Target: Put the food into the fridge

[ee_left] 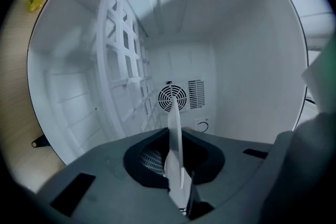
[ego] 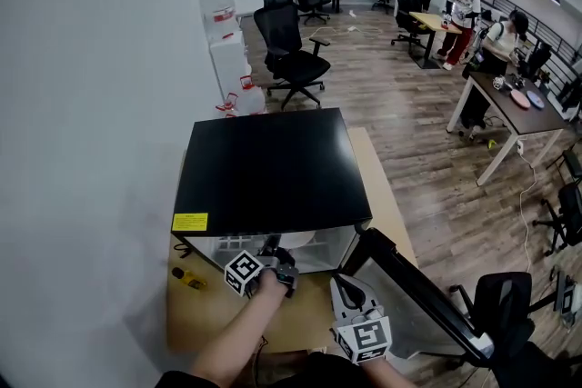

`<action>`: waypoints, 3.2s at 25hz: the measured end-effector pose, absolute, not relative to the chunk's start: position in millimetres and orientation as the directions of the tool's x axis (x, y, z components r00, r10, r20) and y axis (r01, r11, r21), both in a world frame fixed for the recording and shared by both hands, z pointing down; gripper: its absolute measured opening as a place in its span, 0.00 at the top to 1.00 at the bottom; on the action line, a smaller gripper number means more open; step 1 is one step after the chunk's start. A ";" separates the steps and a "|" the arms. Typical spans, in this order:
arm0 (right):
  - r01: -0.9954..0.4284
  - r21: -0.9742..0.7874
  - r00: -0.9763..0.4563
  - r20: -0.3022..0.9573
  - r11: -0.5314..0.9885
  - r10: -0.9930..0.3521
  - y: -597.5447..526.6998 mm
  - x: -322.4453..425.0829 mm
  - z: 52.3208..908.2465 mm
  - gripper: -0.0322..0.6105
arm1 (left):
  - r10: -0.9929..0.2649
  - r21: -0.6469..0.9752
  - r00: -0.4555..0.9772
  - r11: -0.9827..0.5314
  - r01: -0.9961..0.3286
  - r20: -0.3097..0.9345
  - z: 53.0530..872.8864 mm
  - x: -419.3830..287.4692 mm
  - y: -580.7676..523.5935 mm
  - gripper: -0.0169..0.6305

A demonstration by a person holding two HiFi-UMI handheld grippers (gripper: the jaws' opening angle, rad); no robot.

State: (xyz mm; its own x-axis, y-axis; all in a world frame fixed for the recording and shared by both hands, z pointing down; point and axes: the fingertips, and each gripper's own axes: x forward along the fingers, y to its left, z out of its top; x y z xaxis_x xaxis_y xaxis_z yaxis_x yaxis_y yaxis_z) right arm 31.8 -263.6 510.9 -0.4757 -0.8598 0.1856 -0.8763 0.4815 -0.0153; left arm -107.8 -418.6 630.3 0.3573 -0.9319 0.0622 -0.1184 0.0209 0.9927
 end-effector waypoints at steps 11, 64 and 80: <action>-0.881 -0.015 -0.468 0.168 0.472 -0.868 -259.8 31.2 503.4 0.86 | -0.922 0.973 0.337 0.129 -0.189 0.188 632.9 -105.3 -423.6 0.93; -0.822 -0.108 -0.569 0.157 0.559 -0.807 -249.1 25.2 520.9 0.86 | -0.821 0.414 0.237 -0.001 -0.910 0.519 639.3 -131.7 -435.2 0.74; -0.811 -0.122 -0.584 0.166 0.572 -0.794 -255.6 28.5 526.3 0.86 | -0.812 0.190 0.133 -0.028 -0.981 0.568 647.8 -129.2 -437.3 0.61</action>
